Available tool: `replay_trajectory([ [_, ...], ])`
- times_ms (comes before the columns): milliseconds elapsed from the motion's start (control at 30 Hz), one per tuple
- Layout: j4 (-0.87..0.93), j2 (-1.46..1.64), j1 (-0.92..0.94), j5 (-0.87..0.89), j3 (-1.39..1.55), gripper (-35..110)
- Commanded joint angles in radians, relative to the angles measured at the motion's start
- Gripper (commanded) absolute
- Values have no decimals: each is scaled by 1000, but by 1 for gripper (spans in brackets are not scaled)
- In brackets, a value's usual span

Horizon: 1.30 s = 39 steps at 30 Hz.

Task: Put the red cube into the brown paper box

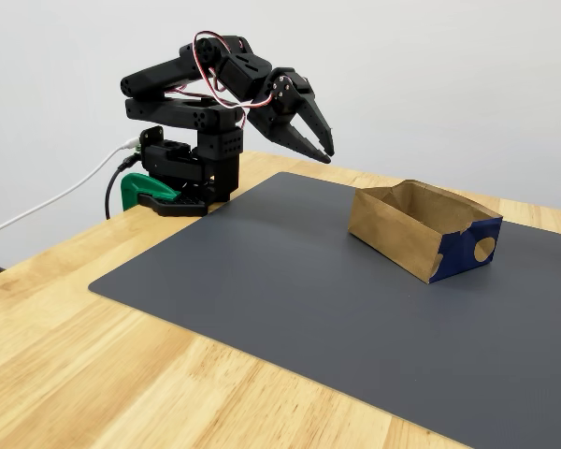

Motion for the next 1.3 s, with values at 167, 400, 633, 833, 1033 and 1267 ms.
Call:
replay_trajectory([
  [167, 109, 6, -35, -23, 0, 0],
  [400, 109, 6, -34, -18, 0, 0],
  [633, 109, 6, -34, -18, 0, 0],
  [833, 109, 6, -34, -18, 0, 0],
  [1033, 109, 6, -34, -18, 0, 0],
  [1267, 109, 6, -34, -18, 0, 0],
])
